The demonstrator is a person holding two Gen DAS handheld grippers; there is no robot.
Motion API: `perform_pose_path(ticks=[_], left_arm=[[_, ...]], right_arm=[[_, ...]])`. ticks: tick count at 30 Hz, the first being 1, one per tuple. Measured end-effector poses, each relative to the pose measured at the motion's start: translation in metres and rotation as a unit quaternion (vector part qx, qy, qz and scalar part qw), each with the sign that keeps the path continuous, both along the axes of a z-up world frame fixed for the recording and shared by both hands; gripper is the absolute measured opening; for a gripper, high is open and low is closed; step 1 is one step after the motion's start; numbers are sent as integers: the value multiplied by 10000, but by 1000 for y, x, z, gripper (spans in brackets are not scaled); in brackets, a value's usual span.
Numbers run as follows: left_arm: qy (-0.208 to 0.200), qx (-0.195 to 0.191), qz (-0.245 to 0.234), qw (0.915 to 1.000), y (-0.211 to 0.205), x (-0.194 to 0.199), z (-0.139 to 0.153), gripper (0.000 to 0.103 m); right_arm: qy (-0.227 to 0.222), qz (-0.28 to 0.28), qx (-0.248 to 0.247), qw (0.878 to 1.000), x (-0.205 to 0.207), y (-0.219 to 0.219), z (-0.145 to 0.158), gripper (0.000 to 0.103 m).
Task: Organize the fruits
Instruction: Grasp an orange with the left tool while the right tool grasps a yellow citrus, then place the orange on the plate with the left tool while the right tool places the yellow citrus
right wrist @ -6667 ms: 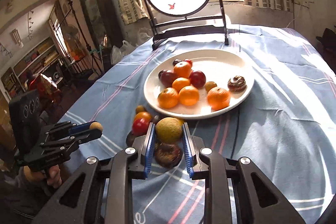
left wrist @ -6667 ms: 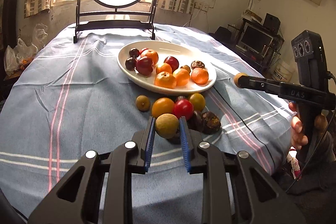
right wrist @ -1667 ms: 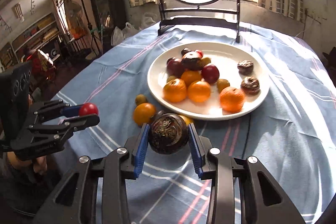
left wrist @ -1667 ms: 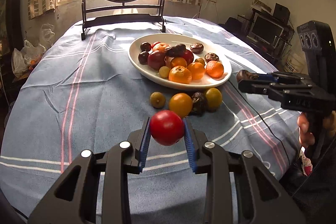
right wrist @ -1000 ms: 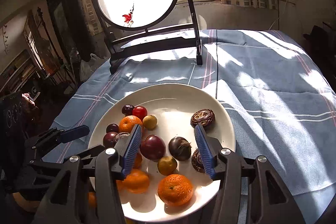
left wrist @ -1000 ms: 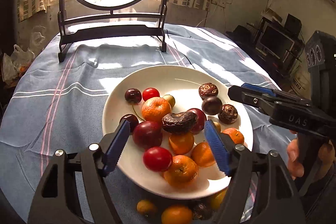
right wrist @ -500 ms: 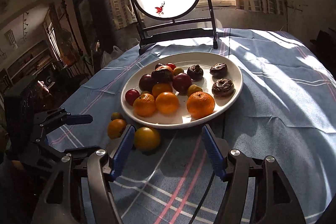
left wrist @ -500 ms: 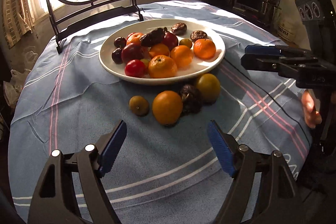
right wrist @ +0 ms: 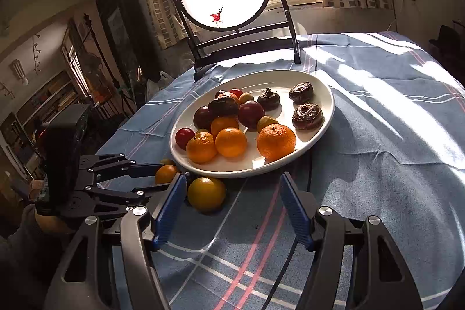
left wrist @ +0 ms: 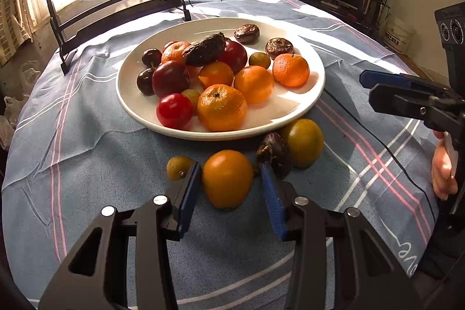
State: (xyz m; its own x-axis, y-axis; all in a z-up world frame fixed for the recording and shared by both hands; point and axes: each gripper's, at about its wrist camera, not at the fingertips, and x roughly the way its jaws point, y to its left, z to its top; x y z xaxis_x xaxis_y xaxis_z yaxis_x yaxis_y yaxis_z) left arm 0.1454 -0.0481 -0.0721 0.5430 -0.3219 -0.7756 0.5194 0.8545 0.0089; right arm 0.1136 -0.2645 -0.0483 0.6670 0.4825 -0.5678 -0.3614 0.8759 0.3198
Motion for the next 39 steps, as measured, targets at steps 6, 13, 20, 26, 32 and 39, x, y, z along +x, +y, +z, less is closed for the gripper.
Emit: perform_pose_path(ticks=[6, 13, 20, 26, 32, 39], left_arm=[[71, -56, -59, 9999, 0, -11, -1, 36], [-22, -333, 48, 9994, 16, -58, 3, 36], [46, -717, 348, 9968, 45, -75, 7, 36], [17, -842, 350, 9958, 48, -77, 6, 36], [-50, -1007, 409, 9941, 56, -78, 9, 36], [-295, -1361, 366, 9896, 57, -74, 31, 36]], right_arm=[[28, 9, 22, 10000, 0, -1, -1, 67], [171, 242, -325, 9990, 2, 15, -4, 67], [406, 520, -1072, 9920, 8, 61, -12, 56], [861, 405, -1013, 9903, 33, 77, -24, 52], [1203, 515, -377, 9907, 28, 59, -29, 41], [577, 338, 13, 9978, 5, 20, 11, 41]])
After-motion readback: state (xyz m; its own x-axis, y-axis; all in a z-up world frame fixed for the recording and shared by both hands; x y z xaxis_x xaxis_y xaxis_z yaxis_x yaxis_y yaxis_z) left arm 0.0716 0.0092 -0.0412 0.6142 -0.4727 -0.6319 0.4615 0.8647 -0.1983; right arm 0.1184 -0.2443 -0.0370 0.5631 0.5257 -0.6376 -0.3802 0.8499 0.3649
